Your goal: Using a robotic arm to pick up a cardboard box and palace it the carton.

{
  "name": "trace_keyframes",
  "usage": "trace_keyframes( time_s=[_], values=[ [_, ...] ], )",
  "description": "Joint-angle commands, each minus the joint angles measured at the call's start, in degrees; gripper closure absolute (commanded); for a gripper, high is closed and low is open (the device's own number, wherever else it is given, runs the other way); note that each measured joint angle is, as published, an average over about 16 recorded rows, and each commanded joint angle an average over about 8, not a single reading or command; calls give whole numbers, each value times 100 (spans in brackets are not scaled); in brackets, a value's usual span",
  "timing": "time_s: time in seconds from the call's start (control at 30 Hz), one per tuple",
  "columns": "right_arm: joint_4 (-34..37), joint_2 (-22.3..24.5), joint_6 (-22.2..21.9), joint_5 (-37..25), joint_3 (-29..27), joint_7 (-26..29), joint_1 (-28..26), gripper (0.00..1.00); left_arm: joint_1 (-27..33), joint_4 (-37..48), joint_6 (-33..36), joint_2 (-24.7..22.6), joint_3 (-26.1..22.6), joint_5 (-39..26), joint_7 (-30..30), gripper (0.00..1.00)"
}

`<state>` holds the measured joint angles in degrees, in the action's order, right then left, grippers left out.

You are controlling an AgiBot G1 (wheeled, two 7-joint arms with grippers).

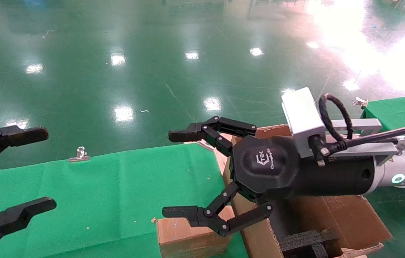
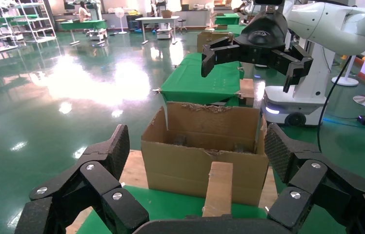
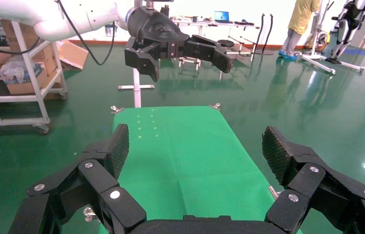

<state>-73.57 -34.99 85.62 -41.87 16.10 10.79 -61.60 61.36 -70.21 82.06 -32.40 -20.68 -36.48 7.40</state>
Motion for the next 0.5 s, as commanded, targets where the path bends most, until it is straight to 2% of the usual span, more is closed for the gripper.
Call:
trace_keyframes(
  time_s=[0.03, 0.27, 0.3, 0.5],
  values=[
    [0, 0, 0, 0, 0, 0, 0, 0, 0, 0, 0, 0, 0, 0, 0, 0],
    [0, 0, 0, 0, 0, 0, 0, 0, 0, 0, 0, 0, 0, 0, 0, 2],
    [0, 0, 0, 0, 0, 0, 0, 0, 0, 0, 0, 0, 0, 0, 0, 12],
    [0, 0, 1, 0, -1, -1, 0, 0, 0, 0, 0, 0, 0, 0, 0, 87]
  ],
)
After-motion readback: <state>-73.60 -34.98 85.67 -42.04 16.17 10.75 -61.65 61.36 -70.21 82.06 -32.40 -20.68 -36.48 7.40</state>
